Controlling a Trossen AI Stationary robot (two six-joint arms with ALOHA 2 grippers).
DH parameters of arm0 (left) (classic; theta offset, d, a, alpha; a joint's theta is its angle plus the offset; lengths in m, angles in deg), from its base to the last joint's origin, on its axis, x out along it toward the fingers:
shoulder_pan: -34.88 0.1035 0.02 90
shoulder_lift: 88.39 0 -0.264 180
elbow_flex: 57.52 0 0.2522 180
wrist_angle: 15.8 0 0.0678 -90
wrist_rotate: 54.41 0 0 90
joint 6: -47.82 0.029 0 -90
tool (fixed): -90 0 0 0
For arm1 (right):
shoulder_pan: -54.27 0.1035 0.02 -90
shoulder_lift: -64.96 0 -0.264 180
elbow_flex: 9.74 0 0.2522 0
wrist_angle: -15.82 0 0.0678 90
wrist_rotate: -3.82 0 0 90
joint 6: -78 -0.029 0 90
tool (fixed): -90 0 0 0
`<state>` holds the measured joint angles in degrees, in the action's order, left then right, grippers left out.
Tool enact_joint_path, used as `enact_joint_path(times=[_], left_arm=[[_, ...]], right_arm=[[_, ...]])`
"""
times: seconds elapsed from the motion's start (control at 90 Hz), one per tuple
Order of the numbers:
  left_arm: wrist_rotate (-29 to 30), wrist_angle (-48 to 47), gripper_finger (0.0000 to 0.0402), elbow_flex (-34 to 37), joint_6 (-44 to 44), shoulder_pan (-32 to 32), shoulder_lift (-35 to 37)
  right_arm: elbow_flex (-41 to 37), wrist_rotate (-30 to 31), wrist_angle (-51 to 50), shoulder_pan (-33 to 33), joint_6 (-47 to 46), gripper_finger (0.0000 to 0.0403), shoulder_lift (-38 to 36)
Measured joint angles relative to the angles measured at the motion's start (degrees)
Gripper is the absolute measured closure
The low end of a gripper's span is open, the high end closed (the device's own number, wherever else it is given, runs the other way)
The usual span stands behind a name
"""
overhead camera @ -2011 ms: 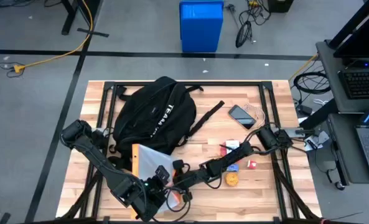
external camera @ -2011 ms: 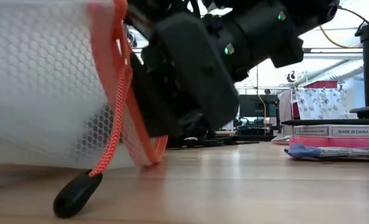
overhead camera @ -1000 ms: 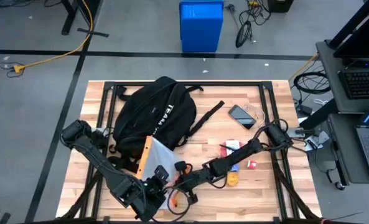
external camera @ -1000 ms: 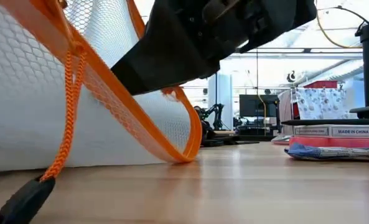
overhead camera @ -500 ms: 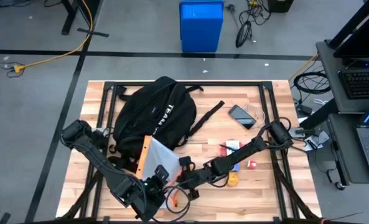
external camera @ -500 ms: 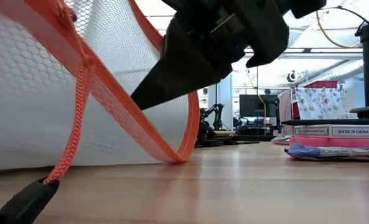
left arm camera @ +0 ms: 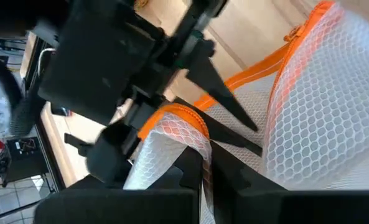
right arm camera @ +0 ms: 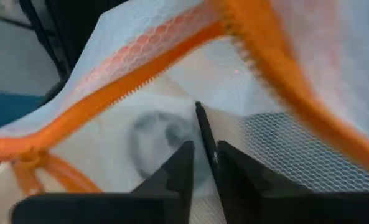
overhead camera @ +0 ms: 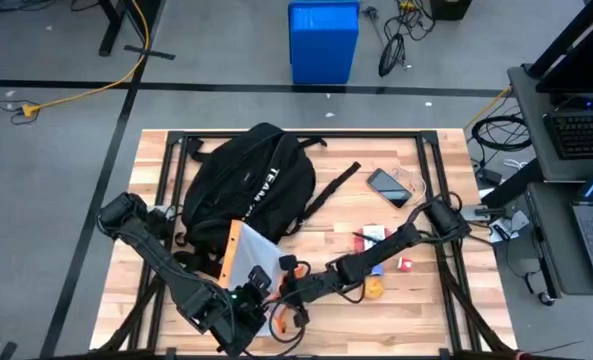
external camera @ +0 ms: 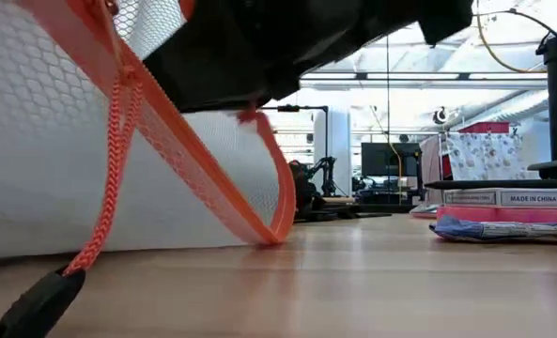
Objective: Unpack backpack
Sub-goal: Remove the earphones from the orange zip bag
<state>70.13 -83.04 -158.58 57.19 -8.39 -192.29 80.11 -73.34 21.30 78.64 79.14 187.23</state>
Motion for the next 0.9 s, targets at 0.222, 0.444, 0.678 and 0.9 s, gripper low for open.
enact_joint_path(times=[0.222,0.444,0.678,0.9], left_arm=[[0.26,-0.07,0.0402,0.0,0.04,0.02,0.01],[0.27,-0.1,0.0402,0.0,0.5,0.02,-0.01],[0.28,0.02,0.0402,0.0,0.57,0.2,-0.01],[0.84,0.04,0.0402,0.0,0.63,0.19,-0.01]], right_arm=[[0.04,-4.33,1.14,-1.54,-3.63,0.0245,2.73],[0.04,-5.71,1.99,-2.26,-5.99,0.0199,5.09],[0.04,-5.68,1.36,-2.3,-5.02,0.0201,5.17],[0.04,-7.99,1.64,-2.7,-6.18,0.0265,5.17]])
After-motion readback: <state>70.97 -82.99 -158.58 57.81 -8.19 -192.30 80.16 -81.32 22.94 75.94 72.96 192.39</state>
